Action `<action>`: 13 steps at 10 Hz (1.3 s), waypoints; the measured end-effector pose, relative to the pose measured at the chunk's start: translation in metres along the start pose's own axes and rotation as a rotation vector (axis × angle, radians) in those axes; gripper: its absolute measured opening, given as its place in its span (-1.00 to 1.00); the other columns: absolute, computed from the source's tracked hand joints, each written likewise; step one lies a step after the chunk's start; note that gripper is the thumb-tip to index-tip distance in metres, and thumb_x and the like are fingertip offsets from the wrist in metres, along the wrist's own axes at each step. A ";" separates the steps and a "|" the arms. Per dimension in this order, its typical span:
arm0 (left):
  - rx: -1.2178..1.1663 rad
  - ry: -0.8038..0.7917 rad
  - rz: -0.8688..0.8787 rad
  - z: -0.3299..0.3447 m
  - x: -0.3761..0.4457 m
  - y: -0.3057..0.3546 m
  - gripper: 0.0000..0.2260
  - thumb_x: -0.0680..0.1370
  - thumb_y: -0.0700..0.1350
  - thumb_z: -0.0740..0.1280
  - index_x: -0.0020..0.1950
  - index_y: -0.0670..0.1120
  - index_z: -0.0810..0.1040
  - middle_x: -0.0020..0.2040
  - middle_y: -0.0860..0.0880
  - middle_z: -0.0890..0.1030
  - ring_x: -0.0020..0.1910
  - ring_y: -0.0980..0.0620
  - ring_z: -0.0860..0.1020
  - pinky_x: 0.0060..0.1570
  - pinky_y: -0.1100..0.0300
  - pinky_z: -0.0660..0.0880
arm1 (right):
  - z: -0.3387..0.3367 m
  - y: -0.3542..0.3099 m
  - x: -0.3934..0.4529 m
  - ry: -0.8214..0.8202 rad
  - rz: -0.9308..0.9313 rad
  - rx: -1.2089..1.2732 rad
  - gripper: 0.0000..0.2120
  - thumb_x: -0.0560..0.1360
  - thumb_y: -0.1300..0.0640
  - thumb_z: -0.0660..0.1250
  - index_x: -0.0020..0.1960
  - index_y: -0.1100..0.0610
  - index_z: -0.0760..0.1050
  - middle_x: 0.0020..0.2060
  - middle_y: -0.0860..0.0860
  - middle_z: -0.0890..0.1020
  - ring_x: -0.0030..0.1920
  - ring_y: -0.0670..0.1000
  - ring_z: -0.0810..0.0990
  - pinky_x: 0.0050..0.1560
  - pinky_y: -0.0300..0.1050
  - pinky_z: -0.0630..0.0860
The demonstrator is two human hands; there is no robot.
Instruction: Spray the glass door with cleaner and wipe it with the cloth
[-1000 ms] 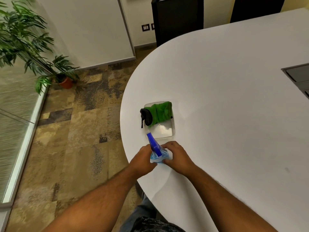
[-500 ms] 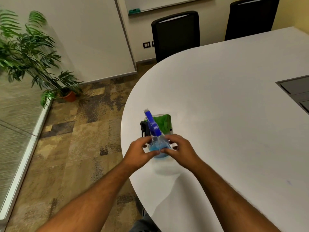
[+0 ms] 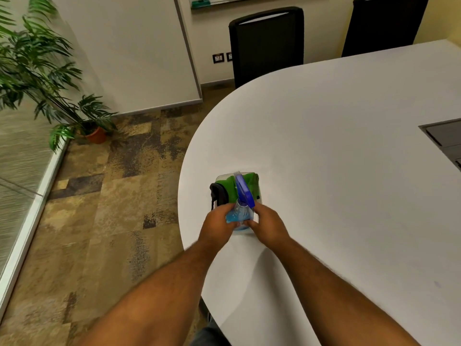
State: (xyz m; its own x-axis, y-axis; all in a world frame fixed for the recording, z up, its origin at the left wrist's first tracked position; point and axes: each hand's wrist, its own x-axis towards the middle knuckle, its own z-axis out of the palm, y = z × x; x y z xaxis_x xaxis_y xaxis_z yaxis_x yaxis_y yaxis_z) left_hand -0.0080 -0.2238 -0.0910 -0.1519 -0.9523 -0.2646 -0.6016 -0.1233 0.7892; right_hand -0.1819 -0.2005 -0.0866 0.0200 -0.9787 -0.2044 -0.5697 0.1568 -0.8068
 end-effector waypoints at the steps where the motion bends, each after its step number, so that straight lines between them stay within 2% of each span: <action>1: 0.050 0.026 -0.019 0.004 0.002 -0.010 -0.65 0.59 -0.13 0.55 0.35 -0.13 0.64 0.25 -0.13 0.72 0.18 -0.07 0.68 0.16 0.15 0.61 | 0.011 0.013 0.001 0.021 -0.006 -0.130 -0.61 0.64 0.07 0.46 0.45 0.04 0.58 0.38 0.03 0.65 0.34 0.09 0.60 0.33 -0.05 0.54; 2: 0.156 0.047 0.003 0.001 0.001 -0.018 -0.62 0.57 -0.11 0.58 0.36 -0.12 0.63 0.30 -0.13 0.68 0.28 -0.11 0.63 0.27 0.07 0.63 | 0.014 0.019 0.001 0.032 0.009 -0.209 -0.55 0.61 0.08 0.50 0.47 0.01 0.55 0.50 0.03 0.53 0.46 0.08 0.50 0.41 -0.07 0.47; 3: 0.217 0.133 -0.084 -0.003 -0.005 -0.029 -0.50 0.52 -0.11 0.62 0.44 -0.04 0.61 0.42 -0.05 0.53 0.38 -0.06 0.50 0.27 0.23 0.46 | 0.017 0.027 0.000 0.110 0.125 -0.237 -0.37 0.54 0.07 0.58 0.55 0.00 0.45 0.60 0.00 0.38 0.54 0.06 0.41 0.46 -0.06 0.47; 4: 0.127 0.120 -0.208 0.001 -0.009 -0.036 -0.52 0.55 -0.07 0.59 0.45 -0.07 0.61 0.43 -0.08 0.50 0.30 -0.06 0.59 0.27 0.19 0.53 | 0.019 0.033 -0.004 0.105 0.226 -0.138 -0.32 0.57 0.01 0.55 0.61 0.03 0.38 0.58 0.02 0.42 0.48 0.07 0.50 0.45 -0.02 0.52; 6: 0.055 0.110 -0.247 0.011 -0.015 -0.027 -0.52 0.62 -0.12 0.51 0.52 -0.10 0.51 0.44 -0.13 0.52 0.25 0.00 0.58 0.24 0.21 0.51 | 0.021 0.034 -0.008 0.084 0.295 -0.029 -0.38 0.62 0.01 0.48 0.63 -0.04 0.36 0.57 0.02 0.48 0.38 0.11 0.62 0.44 0.10 0.58; 8: 0.065 0.113 -0.279 0.023 -0.028 -0.020 -0.53 0.67 -0.09 0.45 0.55 -0.10 0.44 0.52 -0.12 0.46 0.39 -0.11 0.59 0.37 0.07 0.57 | 0.018 0.035 -0.007 0.057 0.335 -0.039 -0.37 0.64 0.01 0.45 0.65 -0.05 0.33 0.61 0.02 0.44 0.54 0.10 0.48 0.49 0.04 0.49; 9: 0.048 0.107 -0.274 0.025 -0.037 -0.014 -0.51 0.67 -0.13 0.44 0.59 -0.11 0.40 0.58 -0.12 0.39 0.46 -0.13 0.56 0.45 0.04 0.52 | 0.019 0.033 -0.022 0.045 0.308 -0.010 -0.34 0.63 -0.02 0.46 0.66 -0.02 0.31 0.62 0.04 0.42 0.56 0.10 0.45 0.50 0.04 0.47; 11: 0.018 0.162 -0.276 0.021 -0.072 -0.020 -0.44 0.65 -0.17 0.46 0.62 -0.07 0.35 0.64 -0.07 0.31 0.50 -0.13 0.51 0.51 -0.01 0.50 | 0.039 0.035 -0.077 0.174 0.339 -0.078 -0.26 0.58 0.01 0.52 0.65 0.03 0.26 0.64 0.04 0.33 0.60 0.12 0.36 0.54 0.06 0.42; 12: -0.003 0.167 -0.277 0.025 -0.094 -0.030 -0.46 0.65 -0.19 0.46 0.60 -0.06 0.38 0.62 -0.07 0.33 0.50 -0.13 0.51 0.52 -0.03 0.50 | 0.052 0.039 -0.101 0.137 0.292 -0.049 -0.32 0.59 0.04 0.51 0.62 0.01 0.29 0.60 0.03 0.37 0.57 0.09 0.39 0.55 0.04 0.41; 13: -0.037 0.239 -0.270 0.025 -0.116 -0.044 -0.50 0.63 -0.21 0.47 0.55 -0.08 0.44 0.58 -0.07 0.38 0.49 -0.12 0.50 0.53 -0.05 0.48 | 0.066 0.037 -0.116 0.030 0.251 -0.036 -0.38 0.61 0.05 0.48 0.60 -0.02 0.32 0.59 -0.01 0.41 0.57 0.07 0.40 0.57 0.00 0.38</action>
